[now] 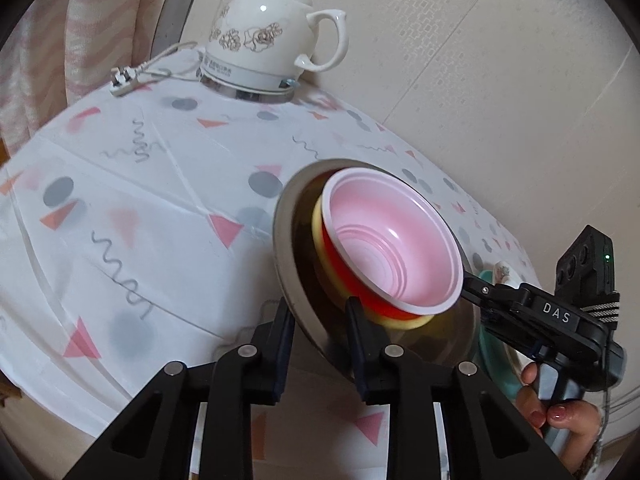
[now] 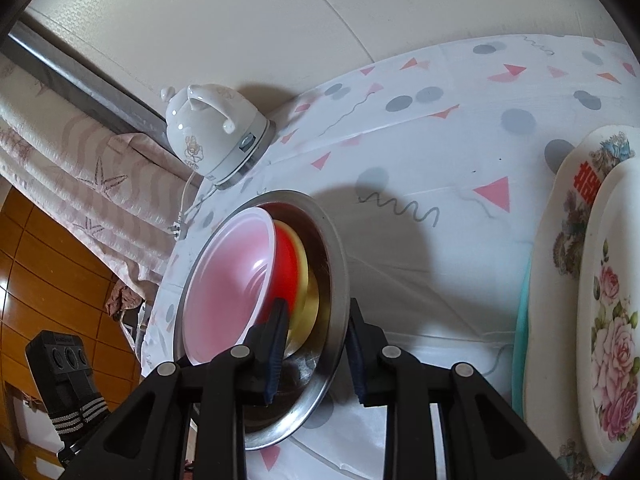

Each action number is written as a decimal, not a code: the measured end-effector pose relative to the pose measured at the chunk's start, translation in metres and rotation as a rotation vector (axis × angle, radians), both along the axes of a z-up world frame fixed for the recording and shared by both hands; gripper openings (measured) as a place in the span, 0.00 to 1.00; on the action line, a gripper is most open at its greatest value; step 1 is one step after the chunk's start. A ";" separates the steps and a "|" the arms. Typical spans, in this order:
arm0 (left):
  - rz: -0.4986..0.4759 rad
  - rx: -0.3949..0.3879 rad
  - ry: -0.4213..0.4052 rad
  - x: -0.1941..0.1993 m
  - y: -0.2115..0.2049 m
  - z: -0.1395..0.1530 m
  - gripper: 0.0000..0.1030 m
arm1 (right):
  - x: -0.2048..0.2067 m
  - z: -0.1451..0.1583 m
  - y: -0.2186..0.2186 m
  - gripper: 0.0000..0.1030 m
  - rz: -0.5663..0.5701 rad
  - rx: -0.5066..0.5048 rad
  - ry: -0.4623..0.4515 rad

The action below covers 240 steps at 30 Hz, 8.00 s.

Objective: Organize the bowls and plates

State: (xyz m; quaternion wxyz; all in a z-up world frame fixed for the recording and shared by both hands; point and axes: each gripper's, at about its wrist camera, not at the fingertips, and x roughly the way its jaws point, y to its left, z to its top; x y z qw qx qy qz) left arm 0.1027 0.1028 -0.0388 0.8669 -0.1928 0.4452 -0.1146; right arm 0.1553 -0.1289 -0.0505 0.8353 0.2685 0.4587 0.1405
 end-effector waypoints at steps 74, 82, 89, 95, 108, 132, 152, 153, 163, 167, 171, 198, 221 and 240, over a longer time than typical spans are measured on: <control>-0.385 0.150 -0.235 0.011 -0.224 0.046 0.20 | -0.123 0.052 -0.185 0.12 -0.421 -0.081 -0.163; -0.394 0.149 -0.206 0.011 -0.243 0.037 0.20 | -0.128 0.040 -0.207 0.12 -0.448 -0.067 -0.136; -0.392 0.152 -0.186 0.013 -0.246 0.031 0.20 | -0.126 0.033 -0.211 0.13 -0.454 -0.063 -0.113; -0.389 0.150 -0.180 0.013 -0.247 0.029 0.20 | -0.125 0.031 -0.212 0.13 -0.457 -0.059 -0.108; -0.384 0.154 -0.153 0.016 -0.250 0.022 0.21 | -0.125 0.025 -0.214 0.13 -0.464 -0.054 -0.092; -0.377 0.160 -0.159 0.014 -0.247 0.022 0.32 | -0.129 0.023 -0.215 0.14 -0.488 -0.053 -0.083; -0.352 0.195 -0.207 -0.001 -0.239 0.028 0.42 | -0.131 0.024 -0.216 0.16 -0.495 -0.066 -0.122; -0.349 0.200 -0.213 -0.002 -0.239 0.028 0.44 | -0.132 0.024 -0.215 0.17 -0.492 -0.069 -0.126; -0.315 0.251 -0.274 -0.028 -0.224 0.037 0.64 | -0.150 0.034 -0.199 0.32 -0.494 -0.140 -0.183; -0.302 0.274 -0.286 -0.039 -0.218 0.037 0.73 | -0.164 0.041 -0.194 0.34 -0.518 -0.210 -0.211; -0.298 0.276 -0.282 -0.049 -0.212 0.034 0.86 | -0.179 0.043 -0.190 0.35 -0.545 -0.244 -0.237; -0.292 0.178 -0.366 -0.112 -0.178 0.027 1.00 | -0.232 0.016 -0.119 0.57 -0.488 -0.421 -0.282; -0.119 0.418 -0.439 -0.138 -0.182 0.023 1.00 | -0.237 -0.001 -0.105 0.57 -0.476 -0.451 -0.244; -0.200 0.418 -0.356 -0.132 -0.193 0.013 1.00 | -0.237 -0.003 -0.107 0.57 -0.480 -0.453 -0.232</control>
